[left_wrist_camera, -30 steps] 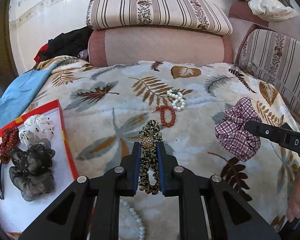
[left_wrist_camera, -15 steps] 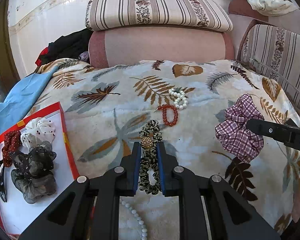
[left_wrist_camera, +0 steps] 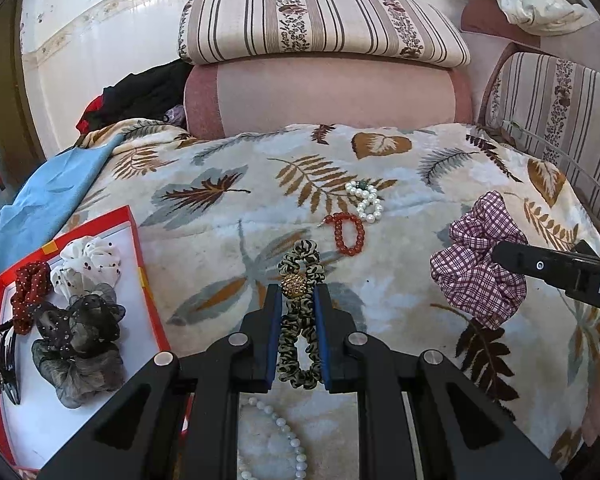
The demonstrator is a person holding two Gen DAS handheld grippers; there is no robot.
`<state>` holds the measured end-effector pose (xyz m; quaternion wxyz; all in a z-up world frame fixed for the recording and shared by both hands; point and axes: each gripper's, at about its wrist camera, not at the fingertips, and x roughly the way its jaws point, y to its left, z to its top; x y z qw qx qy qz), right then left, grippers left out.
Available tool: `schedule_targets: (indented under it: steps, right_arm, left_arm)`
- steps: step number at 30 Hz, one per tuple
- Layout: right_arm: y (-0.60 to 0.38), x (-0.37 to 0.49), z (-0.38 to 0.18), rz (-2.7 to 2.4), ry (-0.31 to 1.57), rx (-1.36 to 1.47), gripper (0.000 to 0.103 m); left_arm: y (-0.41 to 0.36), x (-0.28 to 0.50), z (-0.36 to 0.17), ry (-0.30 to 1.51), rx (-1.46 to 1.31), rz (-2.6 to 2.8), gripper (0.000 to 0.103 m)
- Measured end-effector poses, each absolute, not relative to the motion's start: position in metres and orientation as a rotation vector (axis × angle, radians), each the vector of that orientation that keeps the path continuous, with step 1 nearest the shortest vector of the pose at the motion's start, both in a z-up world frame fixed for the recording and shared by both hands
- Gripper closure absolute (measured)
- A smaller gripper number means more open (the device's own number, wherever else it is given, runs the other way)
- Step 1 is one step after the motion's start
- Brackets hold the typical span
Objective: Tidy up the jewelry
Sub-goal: 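Carry the gingham scrunchie and leopard hair tie over the tray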
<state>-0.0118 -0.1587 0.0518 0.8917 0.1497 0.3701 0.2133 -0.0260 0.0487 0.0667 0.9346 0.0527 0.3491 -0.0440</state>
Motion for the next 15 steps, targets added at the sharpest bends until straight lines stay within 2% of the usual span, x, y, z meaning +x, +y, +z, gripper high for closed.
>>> schedule_targets:
  steps: [15]
  right_arm:
    - [-0.125,-0.055,0.059,0.511,0.776,0.38,0.092]
  left_arm:
    - [0.082,-0.074,0.117,0.628,0.037,-0.054,0.087]
